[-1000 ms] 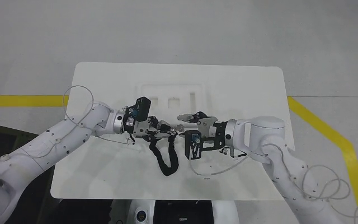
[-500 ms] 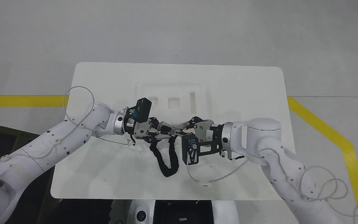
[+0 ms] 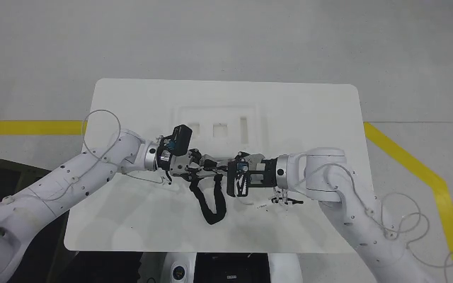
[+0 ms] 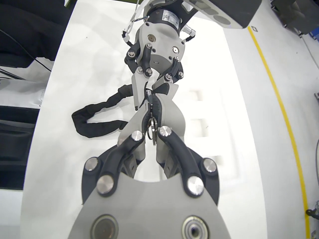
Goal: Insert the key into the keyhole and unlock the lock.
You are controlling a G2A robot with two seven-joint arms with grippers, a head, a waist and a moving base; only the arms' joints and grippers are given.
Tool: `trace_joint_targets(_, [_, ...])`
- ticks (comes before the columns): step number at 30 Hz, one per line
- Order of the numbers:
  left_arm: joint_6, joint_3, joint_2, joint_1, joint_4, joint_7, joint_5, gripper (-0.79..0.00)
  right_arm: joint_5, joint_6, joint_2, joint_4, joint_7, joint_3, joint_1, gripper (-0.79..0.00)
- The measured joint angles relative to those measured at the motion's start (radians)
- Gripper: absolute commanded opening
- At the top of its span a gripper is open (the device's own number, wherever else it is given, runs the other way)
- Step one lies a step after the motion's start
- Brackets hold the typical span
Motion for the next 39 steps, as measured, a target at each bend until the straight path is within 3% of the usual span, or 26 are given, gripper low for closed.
trace_joint_targets(6, [0.000, 0.000, -0.001, -0.001, 0.004, 0.014, 0.013, -0.785, 0.145, 0.122, -0.006, 0.001, 0.100, -0.028, 0.022, -0.785])
trace_joint_targets(7, [0.000, 0.000, 0.000, -0.001, 0.005, 0.016, 0.015, -0.785, 0.158, 0.137, -0.007, 0.001, 0.107, -0.029, 0.022, -0.665])
trace_joint_targets(8, [0.000, 0.000, 0.000, -0.001, 0.007, 0.020, 0.017, -0.785, 0.172, 0.153, -0.007, 0.000, 0.115, -0.029, 0.022, -0.468])
trace_joint_targets(9, [0.000, 0.000, 0.001, -0.001, 0.008, 0.023, 0.019, -0.785, 0.181, 0.162, -0.007, 0.000, 0.121, -0.029, 0.023, -0.419])
trace_joint_targets(10, [0.000, 0.000, 0.002, -0.001, 0.010, 0.026, 0.021, -0.785, 0.190, 0.169, -0.006, 0.000, 0.128, -0.029, 0.023, -0.252])
trace_joint_targets(12, [0.000, 0.000, 0.004, -0.003, 0.016, 0.031, 0.027, -0.785, 0.212, 0.187, -0.005, 0.001, 0.142, -0.026, 0.021, -0.015])
trace_joint_targets(20, [0.000, 0.000, 0.013, -0.012, 0.029, 0.037, 0.045, -0.785, 0.252, 0.215, 0.003, -0.024, 0.159, -0.005, 0.008, 0.000])
trace_joint_targets(28, [0.004, -0.011, 0.012, -0.045, 0.110, -0.106, 0.026, -0.785, 0.242, 0.247, 0.021, -0.062, 0.114, 0.077, -0.065, 0.000])
trace_joint_targets(36, [0.187, -0.066, -0.001, -0.021, 0.105, -0.346, -0.020, -0.785, 0.281, 0.276, 0.041, -0.107, 0.083, 0.162, -0.172, 0.000])
trace_joint_targets(37, [0.203, -0.071, -0.002, -0.020, 0.097, -0.380, -0.025, -0.742, 0.284, 0.276, 0.042, -0.110, 0.084, 0.167, -0.177, 0.000])
trace_joint_targets(39, [0.230, -0.084, -0.004, -0.013, 0.080, -0.439, -0.042, 0.000, 0.291, 0.279, 0.045, -0.116, 0.085, 0.176, -0.185, 0.000])
